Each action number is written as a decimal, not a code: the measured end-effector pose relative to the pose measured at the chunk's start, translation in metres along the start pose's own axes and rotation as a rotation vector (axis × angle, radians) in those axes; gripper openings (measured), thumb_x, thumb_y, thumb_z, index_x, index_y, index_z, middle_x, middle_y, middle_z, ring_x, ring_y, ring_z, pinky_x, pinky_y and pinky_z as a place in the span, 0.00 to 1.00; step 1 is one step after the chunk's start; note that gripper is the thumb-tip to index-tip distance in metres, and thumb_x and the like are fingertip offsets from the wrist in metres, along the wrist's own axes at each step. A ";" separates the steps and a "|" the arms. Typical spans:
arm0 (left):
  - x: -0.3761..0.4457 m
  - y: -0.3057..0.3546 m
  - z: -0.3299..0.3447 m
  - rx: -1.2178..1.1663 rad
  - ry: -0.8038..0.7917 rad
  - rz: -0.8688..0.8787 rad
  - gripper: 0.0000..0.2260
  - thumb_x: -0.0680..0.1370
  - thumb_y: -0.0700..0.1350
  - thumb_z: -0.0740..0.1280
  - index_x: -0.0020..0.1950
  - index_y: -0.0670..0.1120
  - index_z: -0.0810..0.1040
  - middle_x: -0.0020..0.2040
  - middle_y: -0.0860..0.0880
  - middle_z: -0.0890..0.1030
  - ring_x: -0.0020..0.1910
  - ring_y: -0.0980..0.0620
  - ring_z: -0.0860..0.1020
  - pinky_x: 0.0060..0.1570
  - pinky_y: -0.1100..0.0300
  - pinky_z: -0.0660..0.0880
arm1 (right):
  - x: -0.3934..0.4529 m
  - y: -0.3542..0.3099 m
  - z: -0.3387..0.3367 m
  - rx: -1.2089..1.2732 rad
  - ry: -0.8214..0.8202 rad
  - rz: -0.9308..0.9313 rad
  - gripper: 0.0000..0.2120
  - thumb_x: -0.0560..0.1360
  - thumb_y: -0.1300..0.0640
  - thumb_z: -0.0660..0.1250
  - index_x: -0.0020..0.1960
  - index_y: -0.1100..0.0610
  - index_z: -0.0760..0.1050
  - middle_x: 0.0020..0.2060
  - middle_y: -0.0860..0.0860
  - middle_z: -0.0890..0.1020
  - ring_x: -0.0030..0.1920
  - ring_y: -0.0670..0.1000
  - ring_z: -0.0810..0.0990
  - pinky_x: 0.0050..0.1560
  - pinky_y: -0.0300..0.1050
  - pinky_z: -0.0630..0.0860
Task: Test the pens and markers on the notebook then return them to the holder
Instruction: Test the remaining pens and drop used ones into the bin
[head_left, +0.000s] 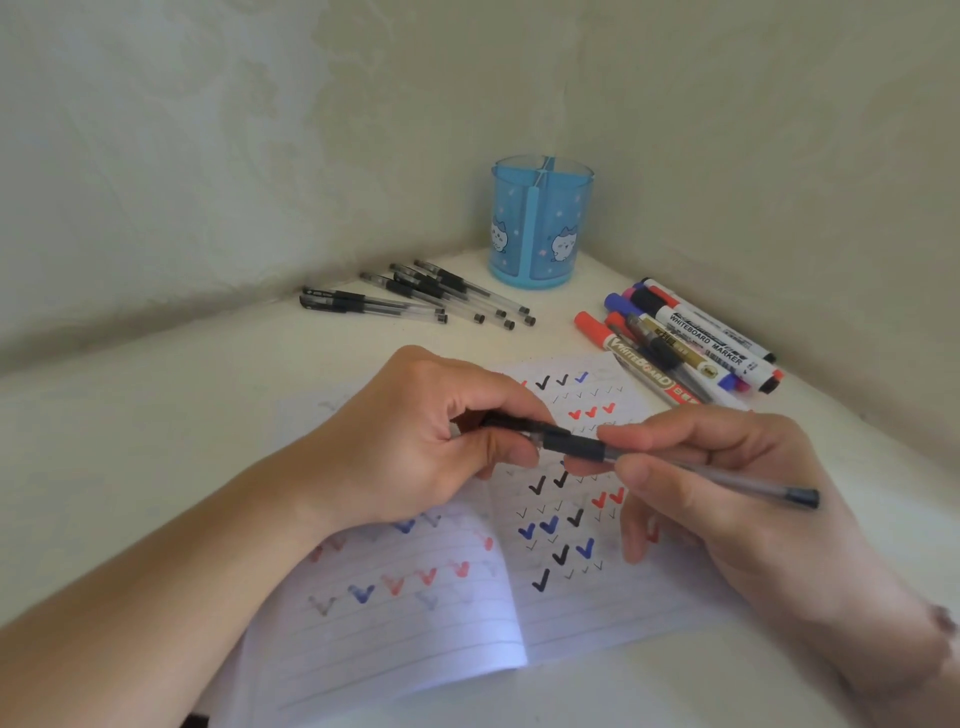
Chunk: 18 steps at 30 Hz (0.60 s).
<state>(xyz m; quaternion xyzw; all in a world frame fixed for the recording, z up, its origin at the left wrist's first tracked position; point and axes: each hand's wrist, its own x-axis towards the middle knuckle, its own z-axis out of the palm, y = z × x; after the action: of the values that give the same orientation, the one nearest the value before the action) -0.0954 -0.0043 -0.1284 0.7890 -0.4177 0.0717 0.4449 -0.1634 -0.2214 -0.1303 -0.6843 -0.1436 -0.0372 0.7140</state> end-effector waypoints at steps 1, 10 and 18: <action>-0.001 0.000 -0.001 -0.027 -0.004 -0.019 0.10 0.72 0.46 0.73 0.53 0.52 0.83 0.38 0.54 0.84 0.29 0.61 0.79 0.31 0.68 0.74 | 0.000 0.000 0.001 -0.007 -0.005 -0.007 0.04 0.68 0.62 0.70 0.40 0.59 0.84 0.36 0.57 0.86 0.21 0.53 0.76 0.27 0.34 0.72; 0.008 0.016 0.001 -0.269 0.084 -0.014 0.08 0.73 0.42 0.71 0.51 0.47 0.83 0.36 0.58 0.82 0.29 0.61 0.78 0.34 0.70 0.73 | -0.004 -0.002 0.003 0.004 0.029 -0.161 0.13 0.64 0.46 0.77 0.44 0.51 0.85 0.39 0.56 0.87 0.24 0.54 0.77 0.30 0.33 0.73; 0.007 -0.008 -0.013 0.112 0.109 0.003 0.12 0.74 0.51 0.73 0.57 0.53 0.80 0.50 0.60 0.83 0.51 0.61 0.80 0.55 0.68 0.72 | -0.001 -0.003 0.001 -0.550 0.361 -0.224 0.05 0.67 0.50 0.74 0.42 0.41 0.83 0.36 0.42 0.84 0.31 0.46 0.76 0.30 0.40 0.71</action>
<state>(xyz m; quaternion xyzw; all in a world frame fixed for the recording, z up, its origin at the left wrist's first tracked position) -0.0814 0.0036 -0.1222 0.8069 -0.3894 0.1384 0.4221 -0.1654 -0.2212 -0.1276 -0.8136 -0.0739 -0.2730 0.5080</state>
